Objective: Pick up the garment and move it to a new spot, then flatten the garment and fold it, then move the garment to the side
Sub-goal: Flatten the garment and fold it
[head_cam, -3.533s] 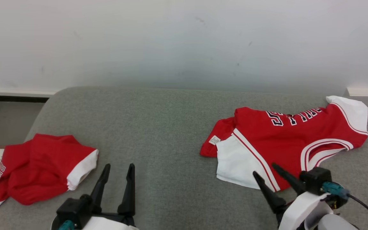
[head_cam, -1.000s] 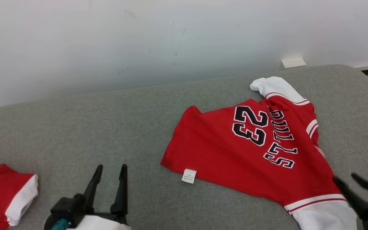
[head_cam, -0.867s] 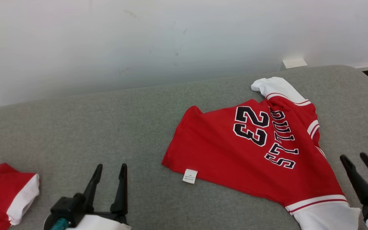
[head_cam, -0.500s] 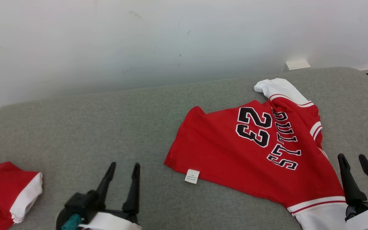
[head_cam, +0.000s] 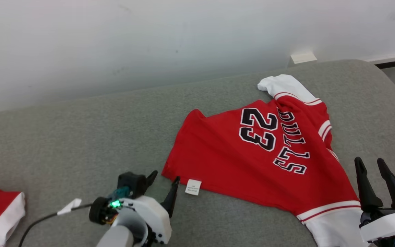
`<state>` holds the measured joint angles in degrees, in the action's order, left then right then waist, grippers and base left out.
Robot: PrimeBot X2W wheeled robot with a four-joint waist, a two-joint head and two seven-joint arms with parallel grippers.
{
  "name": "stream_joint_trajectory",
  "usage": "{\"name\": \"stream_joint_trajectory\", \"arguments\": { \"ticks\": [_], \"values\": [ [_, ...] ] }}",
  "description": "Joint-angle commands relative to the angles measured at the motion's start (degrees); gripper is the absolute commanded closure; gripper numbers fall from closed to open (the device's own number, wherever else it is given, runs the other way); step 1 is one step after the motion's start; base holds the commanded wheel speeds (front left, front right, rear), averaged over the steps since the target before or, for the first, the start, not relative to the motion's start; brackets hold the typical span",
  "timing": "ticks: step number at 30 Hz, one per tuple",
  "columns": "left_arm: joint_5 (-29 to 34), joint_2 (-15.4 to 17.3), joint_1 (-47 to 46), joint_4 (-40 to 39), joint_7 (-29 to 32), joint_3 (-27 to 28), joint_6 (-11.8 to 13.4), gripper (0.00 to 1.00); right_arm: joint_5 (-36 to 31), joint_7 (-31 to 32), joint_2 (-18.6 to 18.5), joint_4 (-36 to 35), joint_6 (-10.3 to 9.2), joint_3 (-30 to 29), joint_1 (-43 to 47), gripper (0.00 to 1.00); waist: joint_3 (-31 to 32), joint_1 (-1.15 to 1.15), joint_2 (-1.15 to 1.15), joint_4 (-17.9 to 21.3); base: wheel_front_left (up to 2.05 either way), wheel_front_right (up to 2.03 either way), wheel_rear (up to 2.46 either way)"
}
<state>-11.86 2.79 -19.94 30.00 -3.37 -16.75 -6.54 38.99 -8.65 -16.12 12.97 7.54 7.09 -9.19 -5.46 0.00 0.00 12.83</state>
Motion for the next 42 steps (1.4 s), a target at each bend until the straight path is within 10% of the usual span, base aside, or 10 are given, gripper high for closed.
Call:
{"name": "stream_joint_trajectory", "arguments": {
  "ticks": [1, 16, 20, 21, 33, 42],
  "values": [
    [0.24, 0.42, -2.24, 1.61, 1.24, -0.18, -0.08, 0.00, -0.18, -0.39, 0.17, 0.59, -0.11, 0.39, -0.77, 0.00, -0.85, 0.00, 0.00, 1.48, 0.00, 0.00, 0.00],
    [0.50, 2.45, -10.50, 14.99, 7.68, -1.01, 1.41, 0.00, 1.58, -2.50, 0.41, 4.94, -0.11, 4.24, -2.44, 0.00, -1.61, 0.00, 0.00, 5.87, 0.00, 0.00, 0.00],
    [0.16, 2.52, -11.20, 16.64, 7.12, -1.42, 1.09, 0.95, 1.80, -2.69, 0.22, 5.74, -0.11, 4.95, -2.81, 0.00, -1.24, 0.00, 0.00, 5.44, 0.00, 0.00, 0.00],
    [0.08, 2.51, -11.41, 16.82, 6.81, -1.50, 0.99, 1.00, 1.85, -2.83, 0.14, 5.92, -0.11, 5.10, -2.92, 0.00, -1.14, 0.00, 0.00, 5.23, 0.00, 0.00, 0.00],
    [-3.23, 5.74, -10.88, 11.78, 6.26, -1.03, -0.18, 1.00, 2.07, -3.58, -1.04, 6.68, -0.11, 4.66, -1.94, 0.00, 0.54, 0.00, 0.00, 0.97, 0.00, 0.00, 0.00],
    [-5.65, 8.78, -0.68, -1.49, 8.24, 1.27, 3.40, 1.00, 1.68, -3.52, -1.82, 6.48, -0.11, 2.30, -1.28, 0.00, 0.64, 0.00, 0.00, -3.83, 0.00, 0.00, 0.00]
  ]
}}
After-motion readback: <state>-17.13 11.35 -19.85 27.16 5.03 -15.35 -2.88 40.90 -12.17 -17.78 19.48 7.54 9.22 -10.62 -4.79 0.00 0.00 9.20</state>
